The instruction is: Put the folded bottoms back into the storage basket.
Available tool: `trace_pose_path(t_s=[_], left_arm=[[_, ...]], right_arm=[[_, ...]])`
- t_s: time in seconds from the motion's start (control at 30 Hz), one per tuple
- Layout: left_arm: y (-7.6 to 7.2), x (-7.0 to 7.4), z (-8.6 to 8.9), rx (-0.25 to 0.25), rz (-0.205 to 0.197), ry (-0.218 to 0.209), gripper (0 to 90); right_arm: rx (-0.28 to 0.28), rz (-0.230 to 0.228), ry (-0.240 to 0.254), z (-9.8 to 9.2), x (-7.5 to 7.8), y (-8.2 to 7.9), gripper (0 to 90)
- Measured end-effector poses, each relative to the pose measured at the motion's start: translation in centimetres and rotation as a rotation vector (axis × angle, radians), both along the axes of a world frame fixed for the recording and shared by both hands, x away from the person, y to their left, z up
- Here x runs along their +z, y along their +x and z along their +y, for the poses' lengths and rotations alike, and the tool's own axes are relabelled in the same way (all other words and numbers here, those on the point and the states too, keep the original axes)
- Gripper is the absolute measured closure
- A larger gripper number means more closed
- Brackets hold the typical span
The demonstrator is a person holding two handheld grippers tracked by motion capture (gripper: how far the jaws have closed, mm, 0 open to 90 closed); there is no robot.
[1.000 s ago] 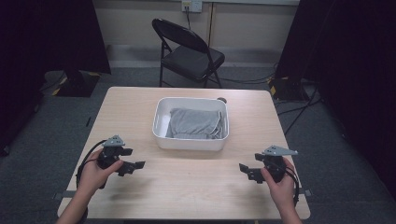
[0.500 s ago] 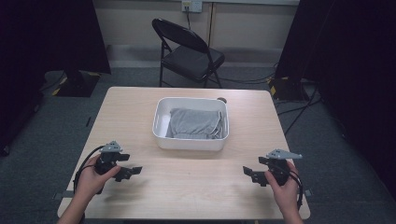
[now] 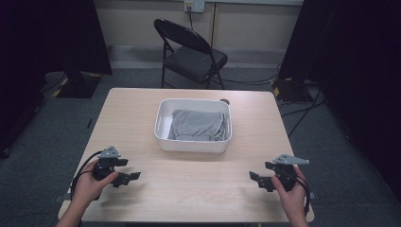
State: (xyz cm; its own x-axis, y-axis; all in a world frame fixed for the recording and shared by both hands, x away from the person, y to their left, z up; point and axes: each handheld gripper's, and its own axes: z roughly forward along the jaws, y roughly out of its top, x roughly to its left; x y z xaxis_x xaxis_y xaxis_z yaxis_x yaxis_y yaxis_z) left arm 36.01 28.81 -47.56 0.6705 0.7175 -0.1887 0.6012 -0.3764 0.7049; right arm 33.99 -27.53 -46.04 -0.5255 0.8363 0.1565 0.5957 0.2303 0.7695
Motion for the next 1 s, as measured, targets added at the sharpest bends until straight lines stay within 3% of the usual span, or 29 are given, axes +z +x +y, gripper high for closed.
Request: trace_pose_path(t_s=[0.47,1.0], left_arm=[[-0.8,-0.6,0.8,0.012,0.004,0.001,16.1],[-1.4,-1.4,1.6,0.006,0.018,0.038,16.0]], right_arm=[[-0.018,0.007,0.001,-0.9,-0.7,-0.5,16.1],[-0.029,0.023,-0.006,-1.6,-1.5,-1.2,16.1]])
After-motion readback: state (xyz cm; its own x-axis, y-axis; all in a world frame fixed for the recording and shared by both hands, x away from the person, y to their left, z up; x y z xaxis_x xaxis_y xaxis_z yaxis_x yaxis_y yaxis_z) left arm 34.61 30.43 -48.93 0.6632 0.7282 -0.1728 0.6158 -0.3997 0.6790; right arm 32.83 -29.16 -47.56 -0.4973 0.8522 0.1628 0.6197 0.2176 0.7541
